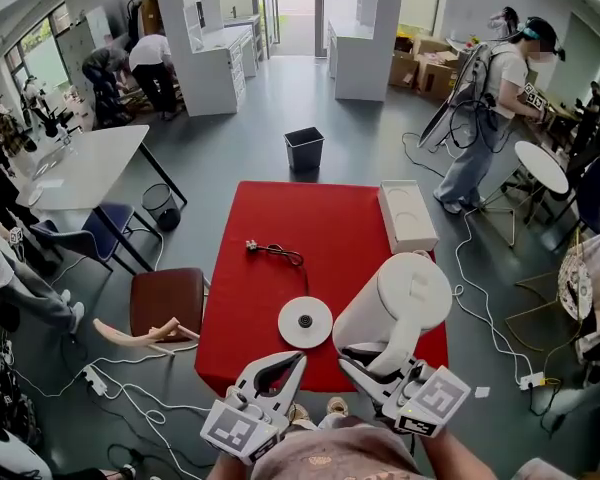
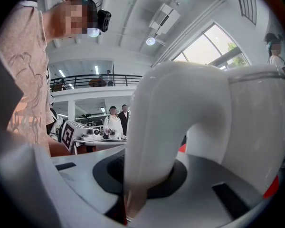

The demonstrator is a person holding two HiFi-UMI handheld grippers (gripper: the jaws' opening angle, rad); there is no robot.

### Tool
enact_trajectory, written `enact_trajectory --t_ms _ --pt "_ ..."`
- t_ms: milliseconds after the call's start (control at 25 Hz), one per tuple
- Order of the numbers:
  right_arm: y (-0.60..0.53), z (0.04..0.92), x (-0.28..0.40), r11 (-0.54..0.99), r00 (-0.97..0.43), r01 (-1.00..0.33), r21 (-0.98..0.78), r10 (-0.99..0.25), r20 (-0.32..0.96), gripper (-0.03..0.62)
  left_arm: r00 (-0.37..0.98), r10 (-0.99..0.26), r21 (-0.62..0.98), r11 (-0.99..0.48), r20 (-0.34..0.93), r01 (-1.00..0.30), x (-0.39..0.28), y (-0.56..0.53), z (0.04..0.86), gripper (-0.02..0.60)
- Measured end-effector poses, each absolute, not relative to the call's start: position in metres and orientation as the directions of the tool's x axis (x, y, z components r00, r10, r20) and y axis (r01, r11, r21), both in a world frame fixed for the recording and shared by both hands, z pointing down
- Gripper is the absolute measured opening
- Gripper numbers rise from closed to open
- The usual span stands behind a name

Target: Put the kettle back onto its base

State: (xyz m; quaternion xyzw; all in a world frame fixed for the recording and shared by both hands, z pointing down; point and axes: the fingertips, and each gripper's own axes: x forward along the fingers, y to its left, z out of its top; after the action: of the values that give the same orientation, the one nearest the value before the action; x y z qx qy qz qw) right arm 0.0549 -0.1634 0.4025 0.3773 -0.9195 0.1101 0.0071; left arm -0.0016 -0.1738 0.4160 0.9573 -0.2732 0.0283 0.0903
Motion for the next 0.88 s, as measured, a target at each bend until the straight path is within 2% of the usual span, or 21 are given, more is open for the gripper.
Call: enact_trajectory --t_ms 880 --pt "-0.249 0.39 0.012 0.841 -0.855 -0.519 -0.152 -0.515 0.065 0.067 0.772 -0.629 0.136 -0.76 0.094 -0.636 -0.026 -0.186 0.418 -0.014"
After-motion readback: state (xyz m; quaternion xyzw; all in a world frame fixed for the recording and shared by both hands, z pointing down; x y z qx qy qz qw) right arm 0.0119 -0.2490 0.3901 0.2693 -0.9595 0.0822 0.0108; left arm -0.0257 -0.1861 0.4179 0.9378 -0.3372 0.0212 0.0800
